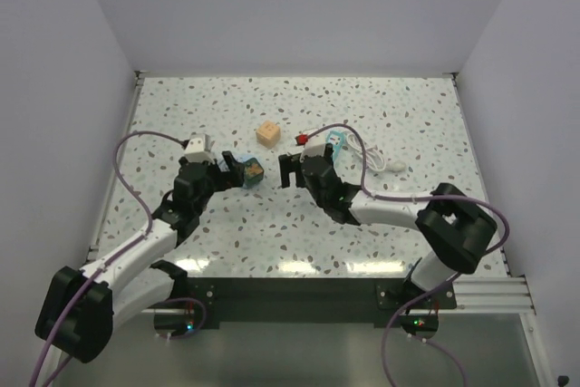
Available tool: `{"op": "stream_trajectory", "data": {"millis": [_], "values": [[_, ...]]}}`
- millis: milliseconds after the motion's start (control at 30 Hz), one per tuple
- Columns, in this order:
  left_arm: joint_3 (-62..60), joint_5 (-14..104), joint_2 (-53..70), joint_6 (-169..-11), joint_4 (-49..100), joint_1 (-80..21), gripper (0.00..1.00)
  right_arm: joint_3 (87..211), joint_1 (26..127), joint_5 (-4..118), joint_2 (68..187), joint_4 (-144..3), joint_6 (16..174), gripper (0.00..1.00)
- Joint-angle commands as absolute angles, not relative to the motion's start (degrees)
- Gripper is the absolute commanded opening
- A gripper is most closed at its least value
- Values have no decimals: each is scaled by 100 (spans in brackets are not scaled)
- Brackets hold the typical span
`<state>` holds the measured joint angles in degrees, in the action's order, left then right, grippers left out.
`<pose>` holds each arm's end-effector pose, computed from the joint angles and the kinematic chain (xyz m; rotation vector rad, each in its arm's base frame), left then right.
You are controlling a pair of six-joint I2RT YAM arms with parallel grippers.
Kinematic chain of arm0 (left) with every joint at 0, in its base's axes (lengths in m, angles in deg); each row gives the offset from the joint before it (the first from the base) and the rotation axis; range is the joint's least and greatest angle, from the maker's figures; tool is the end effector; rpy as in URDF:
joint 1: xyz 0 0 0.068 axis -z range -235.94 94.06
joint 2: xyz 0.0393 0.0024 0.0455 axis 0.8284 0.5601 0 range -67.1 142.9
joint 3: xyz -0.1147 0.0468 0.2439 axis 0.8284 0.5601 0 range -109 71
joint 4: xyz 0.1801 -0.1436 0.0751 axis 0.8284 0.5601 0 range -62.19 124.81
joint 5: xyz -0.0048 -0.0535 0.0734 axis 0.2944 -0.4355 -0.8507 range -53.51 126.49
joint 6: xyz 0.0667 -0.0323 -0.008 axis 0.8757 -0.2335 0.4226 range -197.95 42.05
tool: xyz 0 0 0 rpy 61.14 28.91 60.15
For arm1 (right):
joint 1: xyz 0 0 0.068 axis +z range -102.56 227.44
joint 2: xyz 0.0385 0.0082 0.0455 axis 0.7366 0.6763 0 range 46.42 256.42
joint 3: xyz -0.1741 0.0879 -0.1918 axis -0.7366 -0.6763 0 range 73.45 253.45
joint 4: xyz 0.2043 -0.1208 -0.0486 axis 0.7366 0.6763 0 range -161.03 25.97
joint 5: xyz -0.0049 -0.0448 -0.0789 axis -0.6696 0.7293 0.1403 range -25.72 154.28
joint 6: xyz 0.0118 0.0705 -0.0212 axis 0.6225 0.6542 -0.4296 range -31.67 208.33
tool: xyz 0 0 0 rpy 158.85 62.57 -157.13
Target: Insert the plug
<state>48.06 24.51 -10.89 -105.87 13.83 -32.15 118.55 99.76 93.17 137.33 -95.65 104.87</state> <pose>0.2074 -0.0774 0.2159 -0.2117 1.9095 -0.4121 0.2340 0.2534 0.2125 -0.2616 1.8883 0.3280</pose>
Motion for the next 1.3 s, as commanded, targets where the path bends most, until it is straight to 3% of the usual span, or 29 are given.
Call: {"op": "stream_trajectory", "data": {"millis": [0,400,933,1267], "values": [[4683,2540,-1173,-10817,1471,-3168,100,12336,9755,8873,14177,-9792,10319,99],[4455,2911,-259,-11073,970,-2799,100,12900,9429,7906,15311,-10486,10222,99],[4138,2841,418,-11117,645,-2773,100,12382,9429,6491,15514,-11488,10275,97],[4086,2621,716,-11029,856,-2755,100,11943,9411,6990,15136,-11243,10389,96]]}}
